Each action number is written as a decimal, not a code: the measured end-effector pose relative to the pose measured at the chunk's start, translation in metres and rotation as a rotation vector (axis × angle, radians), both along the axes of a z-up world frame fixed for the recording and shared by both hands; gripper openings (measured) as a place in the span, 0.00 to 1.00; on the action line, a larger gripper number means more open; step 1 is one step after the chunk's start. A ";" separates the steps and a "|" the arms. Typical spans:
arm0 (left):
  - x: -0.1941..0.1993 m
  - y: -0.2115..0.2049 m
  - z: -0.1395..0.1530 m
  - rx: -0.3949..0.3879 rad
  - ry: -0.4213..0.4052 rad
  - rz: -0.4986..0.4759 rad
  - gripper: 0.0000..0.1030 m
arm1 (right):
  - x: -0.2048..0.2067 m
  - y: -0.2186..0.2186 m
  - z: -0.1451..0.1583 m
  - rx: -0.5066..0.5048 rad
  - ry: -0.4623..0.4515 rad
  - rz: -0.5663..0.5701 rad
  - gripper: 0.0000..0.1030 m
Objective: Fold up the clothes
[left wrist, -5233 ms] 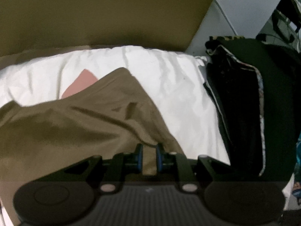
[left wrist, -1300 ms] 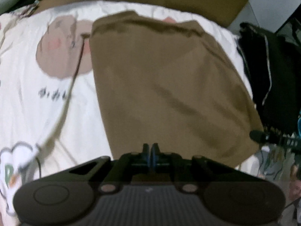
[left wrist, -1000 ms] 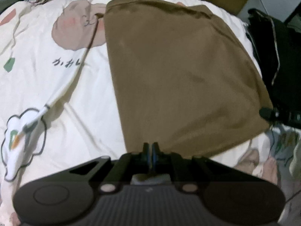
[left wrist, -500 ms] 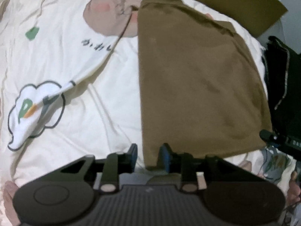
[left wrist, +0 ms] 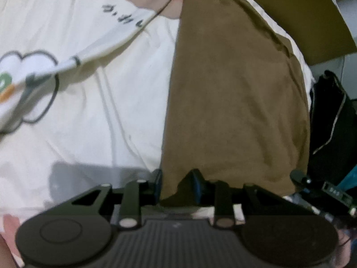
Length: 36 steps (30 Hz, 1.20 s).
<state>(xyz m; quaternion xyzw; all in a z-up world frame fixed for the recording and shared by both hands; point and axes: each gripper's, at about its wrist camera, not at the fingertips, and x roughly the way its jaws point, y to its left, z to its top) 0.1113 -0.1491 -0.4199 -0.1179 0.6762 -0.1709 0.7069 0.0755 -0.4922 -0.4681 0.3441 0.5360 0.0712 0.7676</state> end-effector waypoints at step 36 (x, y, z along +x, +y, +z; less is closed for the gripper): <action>0.012 0.010 0.000 -0.019 0.006 -0.102 0.14 | -0.016 0.020 0.015 0.039 -0.031 0.028 0.15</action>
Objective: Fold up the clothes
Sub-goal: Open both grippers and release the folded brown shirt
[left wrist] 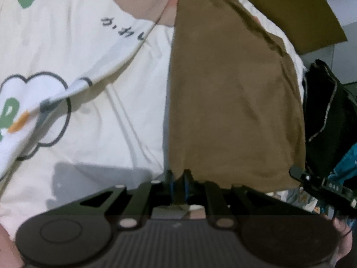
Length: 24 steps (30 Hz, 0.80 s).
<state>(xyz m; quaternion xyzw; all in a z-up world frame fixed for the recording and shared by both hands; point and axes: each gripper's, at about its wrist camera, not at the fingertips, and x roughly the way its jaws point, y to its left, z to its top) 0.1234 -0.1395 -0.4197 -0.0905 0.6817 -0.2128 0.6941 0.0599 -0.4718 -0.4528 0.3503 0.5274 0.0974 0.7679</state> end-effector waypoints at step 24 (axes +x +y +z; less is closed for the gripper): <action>0.009 -0.009 -0.026 -0.122 0.067 0.060 0.09 | 0.012 0.001 -0.018 0.091 0.013 -0.002 0.11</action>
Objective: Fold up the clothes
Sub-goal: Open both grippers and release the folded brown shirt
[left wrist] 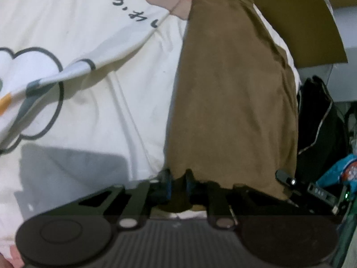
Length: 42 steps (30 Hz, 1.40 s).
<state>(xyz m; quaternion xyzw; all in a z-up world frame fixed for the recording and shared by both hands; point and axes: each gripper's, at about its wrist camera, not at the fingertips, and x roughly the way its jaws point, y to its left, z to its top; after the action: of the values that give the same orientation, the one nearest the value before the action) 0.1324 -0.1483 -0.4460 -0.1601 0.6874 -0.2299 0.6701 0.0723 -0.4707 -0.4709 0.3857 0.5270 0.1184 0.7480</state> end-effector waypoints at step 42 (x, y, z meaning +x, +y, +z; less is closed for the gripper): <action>-0.026 -0.033 0.006 0.169 0.086 -0.117 0.36 | -0.042 0.004 0.041 -0.048 0.061 0.300 0.49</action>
<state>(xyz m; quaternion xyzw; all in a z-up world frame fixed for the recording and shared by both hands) 0.1061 -0.1809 -0.4401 -0.0724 0.7406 -0.2027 0.6365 0.0300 -0.4663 -0.4298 0.2880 0.6038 0.2047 0.7145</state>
